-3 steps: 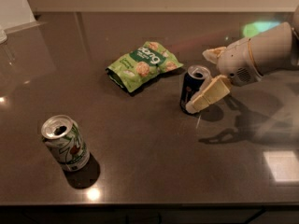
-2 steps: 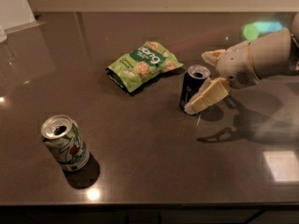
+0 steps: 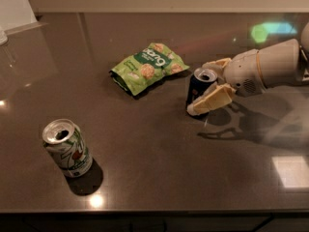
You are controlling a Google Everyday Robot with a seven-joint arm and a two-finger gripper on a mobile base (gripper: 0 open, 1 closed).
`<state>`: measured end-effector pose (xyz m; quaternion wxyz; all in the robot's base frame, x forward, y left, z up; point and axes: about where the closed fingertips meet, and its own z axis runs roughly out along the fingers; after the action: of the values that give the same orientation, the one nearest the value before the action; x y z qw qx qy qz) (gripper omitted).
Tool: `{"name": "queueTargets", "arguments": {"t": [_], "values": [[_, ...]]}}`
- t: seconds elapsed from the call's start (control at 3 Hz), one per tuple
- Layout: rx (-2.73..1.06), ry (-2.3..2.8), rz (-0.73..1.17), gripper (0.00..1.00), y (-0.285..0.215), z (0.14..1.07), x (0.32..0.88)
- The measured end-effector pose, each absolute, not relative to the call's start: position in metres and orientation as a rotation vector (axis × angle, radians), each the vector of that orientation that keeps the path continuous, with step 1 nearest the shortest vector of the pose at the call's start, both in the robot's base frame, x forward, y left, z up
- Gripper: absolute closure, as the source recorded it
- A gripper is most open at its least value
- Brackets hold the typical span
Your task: Knock pepsi can over
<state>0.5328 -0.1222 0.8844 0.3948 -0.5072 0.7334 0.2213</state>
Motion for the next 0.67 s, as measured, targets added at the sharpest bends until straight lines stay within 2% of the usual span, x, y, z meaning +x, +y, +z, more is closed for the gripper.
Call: {"name": "queueTargets", "arguments": {"t": [0.67], "values": [[-1.269, 1.861, 0.565, 0.65, -0.13, 0.894, 0.532]]}}
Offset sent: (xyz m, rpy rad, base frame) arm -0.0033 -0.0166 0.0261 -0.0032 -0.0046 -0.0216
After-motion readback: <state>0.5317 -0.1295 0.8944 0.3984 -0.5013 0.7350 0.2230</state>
